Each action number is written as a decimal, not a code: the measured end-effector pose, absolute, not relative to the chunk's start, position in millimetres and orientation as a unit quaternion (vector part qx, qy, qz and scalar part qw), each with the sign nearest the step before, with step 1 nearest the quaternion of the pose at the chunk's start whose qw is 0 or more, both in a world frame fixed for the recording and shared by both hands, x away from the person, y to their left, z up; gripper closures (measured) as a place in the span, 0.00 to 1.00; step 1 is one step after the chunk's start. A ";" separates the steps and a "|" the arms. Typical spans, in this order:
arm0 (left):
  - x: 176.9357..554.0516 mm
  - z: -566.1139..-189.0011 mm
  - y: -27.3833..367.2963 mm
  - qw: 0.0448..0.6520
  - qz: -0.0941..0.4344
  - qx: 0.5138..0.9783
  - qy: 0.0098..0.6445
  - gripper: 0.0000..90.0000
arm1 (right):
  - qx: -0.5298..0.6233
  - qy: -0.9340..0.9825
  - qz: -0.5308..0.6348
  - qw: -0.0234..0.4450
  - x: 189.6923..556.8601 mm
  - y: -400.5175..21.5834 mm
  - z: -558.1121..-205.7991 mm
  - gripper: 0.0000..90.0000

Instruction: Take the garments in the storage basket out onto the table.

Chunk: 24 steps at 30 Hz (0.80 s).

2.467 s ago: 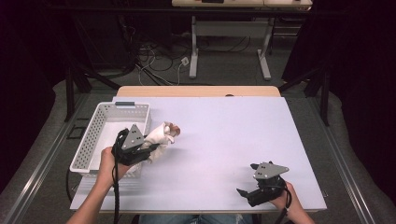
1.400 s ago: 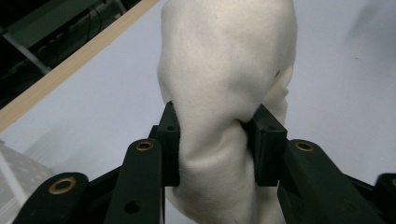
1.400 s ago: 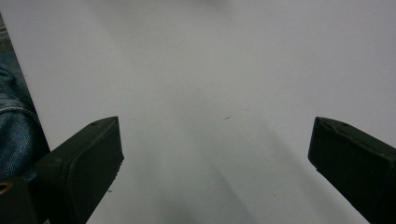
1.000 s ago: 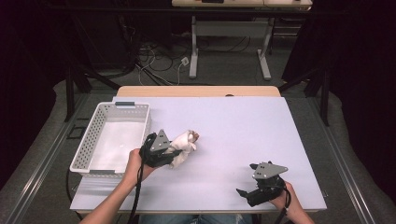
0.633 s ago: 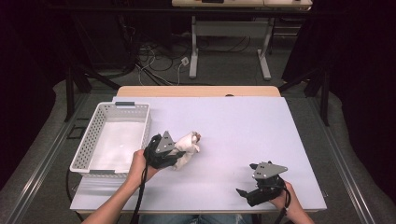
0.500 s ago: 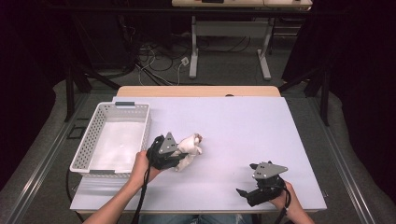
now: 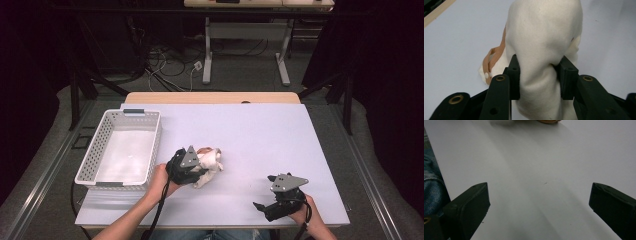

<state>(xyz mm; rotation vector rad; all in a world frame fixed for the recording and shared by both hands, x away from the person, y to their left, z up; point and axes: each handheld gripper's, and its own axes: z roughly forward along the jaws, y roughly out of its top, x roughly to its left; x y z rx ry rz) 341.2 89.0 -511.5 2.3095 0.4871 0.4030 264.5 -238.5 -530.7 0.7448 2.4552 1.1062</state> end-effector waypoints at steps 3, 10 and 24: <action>341.5 -513.2 86.9 0.367 0.155 0.897 0.191 0.69 | 0.262 0.865 0.392 0.173 264.7 -238.4 -530.9 0.03; 341.7 -517.4 79.6 0.366 0.146 0.901 0.184 0.68 | 0.261 0.867 0.389 0.172 264.4 -238.3 -530.7 0.03; 339.0 -521.7 72.7 0.352 0.132 0.907 0.188 0.48 | 0.260 0.866 0.391 0.174 263.9 -238.8 -530.7 0.03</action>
